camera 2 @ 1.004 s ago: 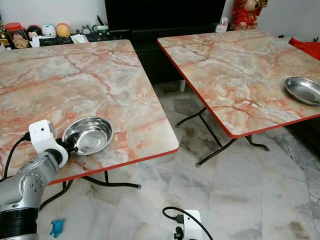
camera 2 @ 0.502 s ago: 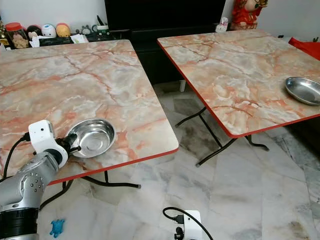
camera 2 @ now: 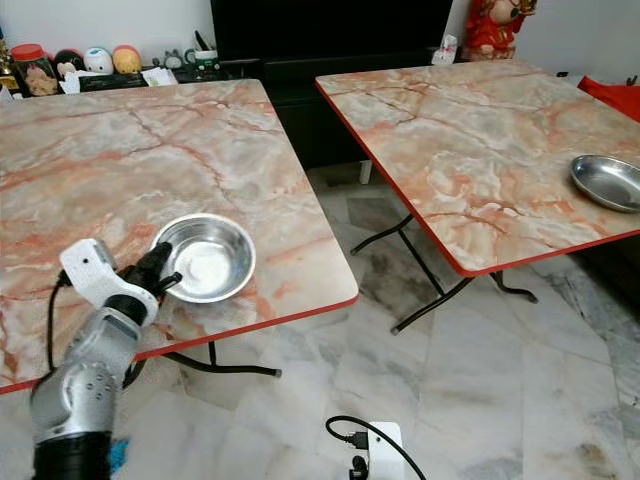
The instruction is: Setting the table
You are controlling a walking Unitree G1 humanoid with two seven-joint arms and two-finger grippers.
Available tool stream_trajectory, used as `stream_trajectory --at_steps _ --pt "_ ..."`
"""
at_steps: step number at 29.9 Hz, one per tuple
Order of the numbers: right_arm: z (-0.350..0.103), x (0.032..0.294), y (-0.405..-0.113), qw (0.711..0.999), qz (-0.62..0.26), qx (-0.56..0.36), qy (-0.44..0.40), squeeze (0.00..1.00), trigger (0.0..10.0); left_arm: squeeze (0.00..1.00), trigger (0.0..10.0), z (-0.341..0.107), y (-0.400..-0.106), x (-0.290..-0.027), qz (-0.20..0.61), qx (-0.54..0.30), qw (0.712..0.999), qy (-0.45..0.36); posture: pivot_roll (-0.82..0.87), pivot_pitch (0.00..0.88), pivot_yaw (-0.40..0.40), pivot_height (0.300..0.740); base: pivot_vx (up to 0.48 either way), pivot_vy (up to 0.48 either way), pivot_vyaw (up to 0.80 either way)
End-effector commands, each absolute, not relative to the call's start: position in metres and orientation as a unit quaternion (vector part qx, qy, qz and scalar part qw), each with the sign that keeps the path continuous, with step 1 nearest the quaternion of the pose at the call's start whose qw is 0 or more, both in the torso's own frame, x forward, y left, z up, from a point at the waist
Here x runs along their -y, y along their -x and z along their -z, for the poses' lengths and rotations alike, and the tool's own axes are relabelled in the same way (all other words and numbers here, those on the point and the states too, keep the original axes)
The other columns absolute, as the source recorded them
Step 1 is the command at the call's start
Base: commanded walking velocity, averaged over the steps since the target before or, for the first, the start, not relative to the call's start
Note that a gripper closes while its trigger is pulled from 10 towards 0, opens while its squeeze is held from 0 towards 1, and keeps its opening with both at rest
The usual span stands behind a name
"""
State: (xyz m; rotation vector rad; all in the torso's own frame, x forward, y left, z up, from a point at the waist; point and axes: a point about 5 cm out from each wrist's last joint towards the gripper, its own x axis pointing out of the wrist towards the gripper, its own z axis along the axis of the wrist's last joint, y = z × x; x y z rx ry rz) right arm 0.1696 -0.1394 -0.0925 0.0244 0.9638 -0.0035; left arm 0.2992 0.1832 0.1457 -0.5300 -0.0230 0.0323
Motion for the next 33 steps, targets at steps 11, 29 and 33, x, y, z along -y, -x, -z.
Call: stream_trajectory --at_steps 11,29,33 --pt "0.094 0.145 -0.166 0.885 0.003 -0.466 -0.003 0.0 10.0 0.0 10.0 -0.182 -0.292 -0.135 0.179 0.115 0.965 0.154 0.16 0.01 -0.087 0.74 0.0 0.0 0.0" --pt "0.093 0.143 -0.168 0.888 0.009 -0.46 -0.013 0.0 10.0 0.0 10.0 -0.184 -0.297 -0.147 0.12 0.129 0.971 0.16 0.16 0.038 -0.077 0.74 0.0 -0.122 0.0" --pt "0.093 0.143 -0.168 0.888 0.011 -0.459 -0.014 0.0 10.0 0.0 10.0 -0.182 -0.297 -0.149 0.116 0.125 0.973 0.157 0.16 0.038 -0.077 0.74 0.0 -0.402 0.0"
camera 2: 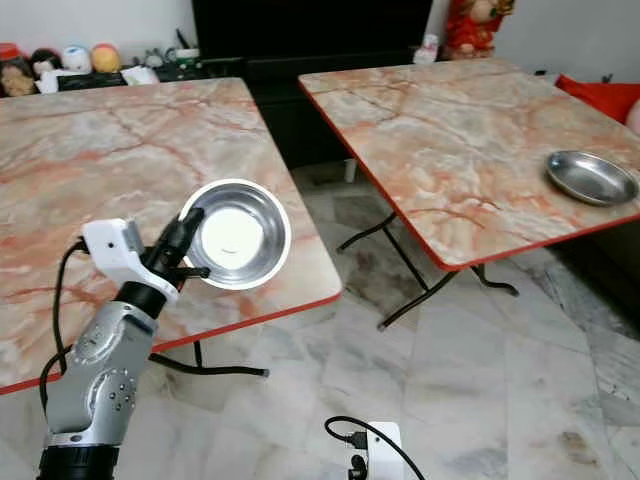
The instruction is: Setting the table
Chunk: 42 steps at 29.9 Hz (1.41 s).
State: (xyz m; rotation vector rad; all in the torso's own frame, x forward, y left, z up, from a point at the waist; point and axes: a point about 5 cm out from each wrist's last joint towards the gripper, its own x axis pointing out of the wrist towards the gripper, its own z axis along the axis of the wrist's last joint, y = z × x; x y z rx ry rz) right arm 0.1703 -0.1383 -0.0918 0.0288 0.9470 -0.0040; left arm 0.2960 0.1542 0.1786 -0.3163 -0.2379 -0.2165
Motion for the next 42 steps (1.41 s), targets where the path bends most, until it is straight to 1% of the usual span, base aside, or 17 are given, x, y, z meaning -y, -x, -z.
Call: stream_trajectory --at_steps 1,7,11,18,22,26,33,36,42 --pt "0.093 0.143 -0.168 0.888 0.012 -0.459 -0.014 0.0 10.0 0.0 10.0 -0.182 -0.297 -0.149 0.115 0.125 0.973 0.157 0.16 0.038 -0.077 0.74 0.0 -0.405 0.0" --pt "0.093 0.143 -0.168 0.887 0.01 -0.461 -0.012 0.0 10.0 0.0 10.0 -0.179 -0.298 -0.153 0.102 0.118 0.976 0.152 0.15 0.039 -0.078 0.74 0.0 -0.404 0.0" --pt "0.093 0.144 -0.168 0.889 0.004 -0.459 0.009 0.0 10.0 0.0 10.0 -0.179 -0.298 -0.156 0.095 0.119 0.977 0.153 0.15 0.037 -0.079 0.74 0.0 -0.378 0.0" --pt "0.093 0.144 -0.168 0.888 0.003 -0.46 0.003 0.0 10.0 0.0 10.0 -0.178 -0.299 -0.156 0.091 0.118 0.977 0.153 0.15 0.034 -0.08 0.74 0.0 -0.373 0.68" --pt "0.093 0.143 -0.167 0.887 0.005 -0.462 -0.006 0.0 10.0 0.0 10.0 -0.177 -0.299 -0.156 0.089 0.117 0.977 0.152 0.15 0.027 -0.08 0.74 0.0 -0.371 0.0" --pt "0.093 0.144 -0.169 0.889 -0.002 -0.458 0.01 0.0 10.0 0.0 10.0 -0.177 -0.3 -0.157 0.085 0.115 0.978 0.15 0.15 0.022 -0.08 0.74 0.0 -0.368 0.0" --pt "0.093 0.143 -0.168 0.887 -0.006 -0.461 0.004 0.0 10.0 0.0 10.0 -0.176 -0.302 -0.16 0.079 0.114 0.979 0.147 0.15 0.009 -0.079 0.74 0.0 -0.37 0.8" --pt "0.093 0.143 -0.168 0.887 -0.001 -0.462 -0.006 0.0 10.0 0.0 10.0 -0.175 -0.302 -0.161 0.077 0.114 0.98 0.145 0.15 0.006 -0.079 0.74 0.0 -0.37 0.0" --pt "0.093 0.143 -0.168 0.886 -0.007 -0.463 0.001 0.0 10.0 0.0 10.0 -0.176 -0.304 -0.164 0.072 0.115 0.98 0.142 0.15 0.007 -0.081 0.74 0.0 -0.372 0.0"
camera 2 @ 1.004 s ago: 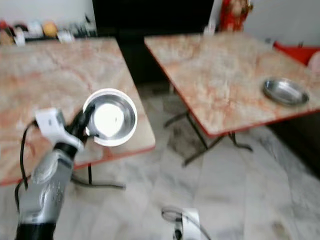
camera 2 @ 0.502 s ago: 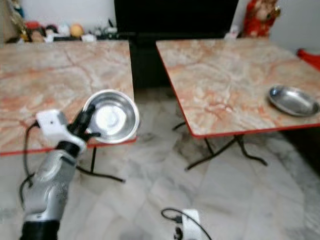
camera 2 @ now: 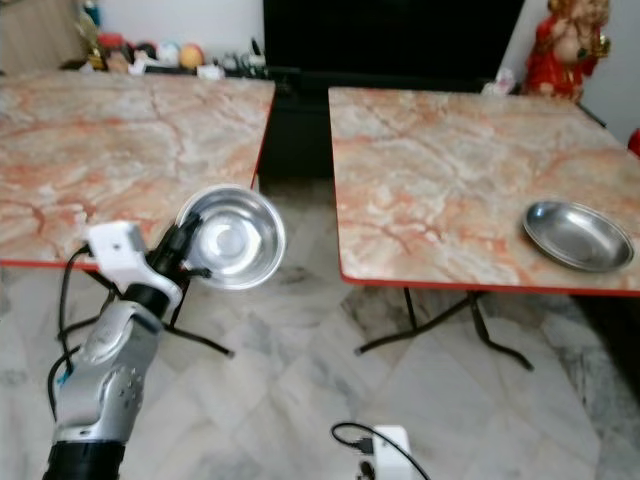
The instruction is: Setting the table
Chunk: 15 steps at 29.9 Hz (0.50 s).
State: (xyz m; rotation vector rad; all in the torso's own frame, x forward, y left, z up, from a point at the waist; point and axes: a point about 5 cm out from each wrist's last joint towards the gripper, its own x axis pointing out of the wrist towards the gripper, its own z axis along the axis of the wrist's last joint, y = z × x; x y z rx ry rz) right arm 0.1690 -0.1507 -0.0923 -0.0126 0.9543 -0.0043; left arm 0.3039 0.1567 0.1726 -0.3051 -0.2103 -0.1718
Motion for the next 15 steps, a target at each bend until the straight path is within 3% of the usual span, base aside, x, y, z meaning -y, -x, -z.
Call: stream_trajectory --at_steps 1,3,6,12,15 --pt "0.093 0.143 -0.168 0.886 -0.007 -0.463 0.001 0.0 10.0 0.0 10.0 -0.176 -0.304 -0.164 0.072 0.115 0.98 0.142 0.15 0.008 -0.082 0.74 0.0 -0.375 0.0" --pt "0.093 0.143 -0.168 0.886 -0.008 -0.463 0.003 0.0 10.0 0.0 10.0 -0.176 -0.305 -0.165 0.07 0.116 0.981 0.141 0.15 0.009 -0.082 0.74 0.0 -0.368 0.0" --pt "0.091 0.171 -0.167 0.894 -0.001 -0.449 0.008 0.0 10.0 0.0 10.0 -0.176 -0.305 -0.167 0.067 0.116 0.981 0.139 0.14 0.014 -0.082 0.74 0.0 -0.371 0.15" --pt "0.089 0.169 -0.171 0.899 -0.001 -0.437 0.005 0.0 10.0 0.0 10.0 -0.177 -0.305 -0.167 0.067 0.117 0.982 0.136 0.14 0.02 -0.082 0.74 0.0 -0.371 0.8" --pt "0.089 0.171 -0.17 0.898 0.003 -0.439 -0.007 0.0 10.0 0.0 10.0 -0.175 -0.304 -0.168 0.064 0.114 0.982 0.133 0.14 0.027 -0.081 0.74 0.0 -0.37 0.0"
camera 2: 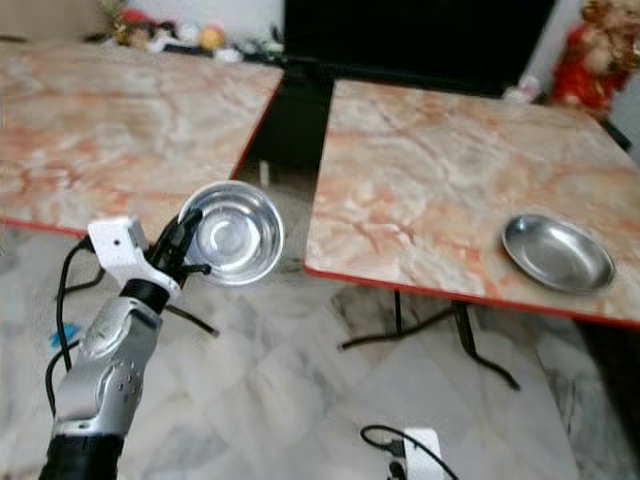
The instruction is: Setting the table
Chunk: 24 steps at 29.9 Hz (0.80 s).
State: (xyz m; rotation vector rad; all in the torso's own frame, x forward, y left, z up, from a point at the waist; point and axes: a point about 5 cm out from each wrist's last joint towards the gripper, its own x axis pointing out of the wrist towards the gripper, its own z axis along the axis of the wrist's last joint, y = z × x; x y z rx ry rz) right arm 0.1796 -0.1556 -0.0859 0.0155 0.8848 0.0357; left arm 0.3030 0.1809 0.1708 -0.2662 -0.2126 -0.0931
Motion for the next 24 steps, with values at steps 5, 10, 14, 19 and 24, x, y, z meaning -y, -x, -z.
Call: stream_trajectory --at_steps 5,10,14,19,24 --pt "0.09 0.175 -0.168 0.897 0.011 -0.442 -0.012 0.0 10.0 0.0 10.0 -0.174 -0.304 -0.169 0.065 0.111 0.983 0.13 0.14 0.029 -0.079 0.74 0.0 -0.369 0.0" --pt "0.093 0.171 -0.163 0.89 0.019 -0.455 -0.013 0.0 10.0 0.0 10.0 -0.174 -0.304 -0.17 0.087 0.1 0.986 0.101 0.14 0.034 -0.061 0.74 0.0 -0.37 0.0" --pt "0.095 0.169 -0.159 0.886 0.026 -0.463 -0.019 0.0 10.0 0.0 10.0 -0.175 -0.306 -0.174 0.094 0.096 0.988 0.076 0.15 0.032 -0.049 0.74 0.0 -0.368 0.0" --pt "0.096 0.165 -0.158 0.884 0.027 -0.466 -0.027 0.0 10.0 0.0 10.0 -0.177 -0.308 -0.18 0.092 0.096 0.989 0.07 0.15 0.026 -0.04 0.74 0.0 -0.362 -0.44" --pt "0.097 0.165 -0.156 0.883 0.028 -0.467 -0.025 0.0 10.0 0.0 10.0 -0.175 -0.308 -0.177 0.096 0.09 0.989 0.068 0.15 0.027 -0.043 0.74 0.0 -0.356 -0.74"
